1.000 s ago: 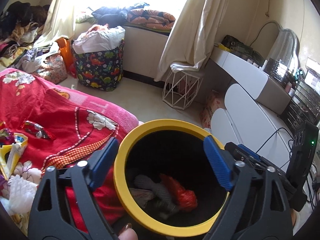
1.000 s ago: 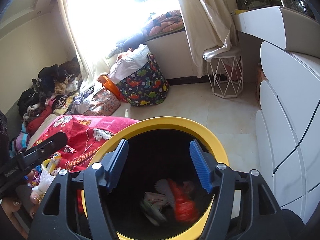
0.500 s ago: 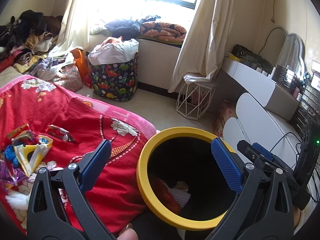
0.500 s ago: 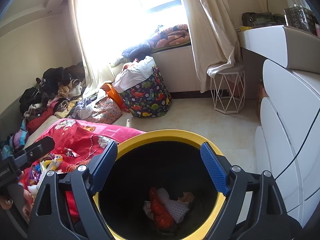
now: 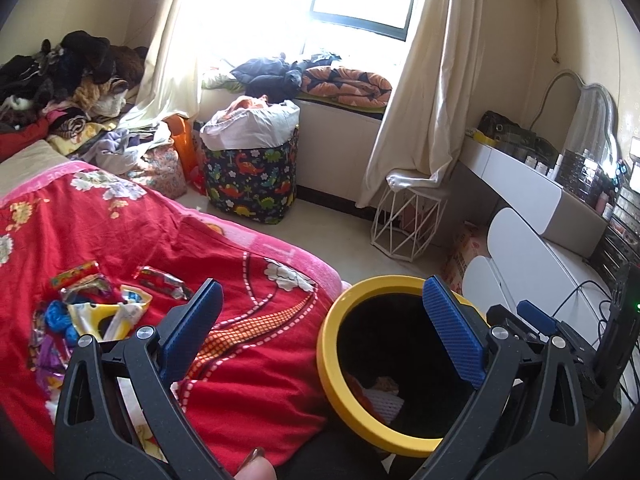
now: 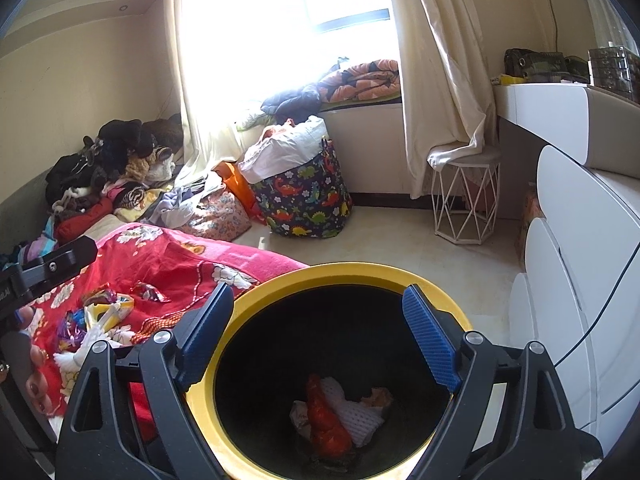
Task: Collect trash
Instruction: 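Move both open tools back from the bin toward the bed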
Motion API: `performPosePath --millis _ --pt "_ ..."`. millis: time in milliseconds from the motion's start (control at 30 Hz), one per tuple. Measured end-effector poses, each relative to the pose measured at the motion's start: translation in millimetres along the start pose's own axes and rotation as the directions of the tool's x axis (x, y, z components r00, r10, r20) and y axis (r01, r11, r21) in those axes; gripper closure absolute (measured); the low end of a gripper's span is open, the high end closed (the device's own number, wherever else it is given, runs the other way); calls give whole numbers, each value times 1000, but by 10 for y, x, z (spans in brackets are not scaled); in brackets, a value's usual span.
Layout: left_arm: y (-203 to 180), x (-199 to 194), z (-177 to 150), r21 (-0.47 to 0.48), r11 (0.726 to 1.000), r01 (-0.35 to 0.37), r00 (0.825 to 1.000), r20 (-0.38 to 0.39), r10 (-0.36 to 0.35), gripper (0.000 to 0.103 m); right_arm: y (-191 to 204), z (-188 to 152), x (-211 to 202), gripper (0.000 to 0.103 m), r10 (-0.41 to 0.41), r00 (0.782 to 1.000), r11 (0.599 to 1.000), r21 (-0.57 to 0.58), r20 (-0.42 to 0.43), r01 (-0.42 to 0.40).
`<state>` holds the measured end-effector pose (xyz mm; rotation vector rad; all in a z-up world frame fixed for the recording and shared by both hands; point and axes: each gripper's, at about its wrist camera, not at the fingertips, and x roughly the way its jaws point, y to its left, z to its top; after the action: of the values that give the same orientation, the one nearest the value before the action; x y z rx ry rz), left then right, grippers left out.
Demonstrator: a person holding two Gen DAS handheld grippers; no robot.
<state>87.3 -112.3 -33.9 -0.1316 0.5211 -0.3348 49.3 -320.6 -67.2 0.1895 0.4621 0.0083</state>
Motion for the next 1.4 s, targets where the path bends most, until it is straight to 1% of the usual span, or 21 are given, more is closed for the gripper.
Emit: performPosePath --millis 167,267,567,900,1233,1400 --pt "155 -54 36 -13 1000 -20 1000 16 20 11 180 4 -29 19 31 1000 999 -21 -6 -31" --pt "241 -89 53 -17 999 -34 999 24 34 11 319 4 -41 16 57 998 998 -32 -18 -58" --pt "538 -189 88 -40 996 -81 995 46 83 11 776 14 -28 15 135 989 989 -60 -61 -138" --pt "850 -331 120 -73 989 -127 989 73 132 11 1247 31 47 13 178 980 977 -105 -84 -186" --pt "1211 -484 184 -115 974 -194 974 96 205 11 1676 33 110 11 243 964 953 -160 -112 -259" --pt "1450 -570 218 -138 957 -255 958 99 269 11 1905 -35 144 11 274 951 938 -177 -147 -297"
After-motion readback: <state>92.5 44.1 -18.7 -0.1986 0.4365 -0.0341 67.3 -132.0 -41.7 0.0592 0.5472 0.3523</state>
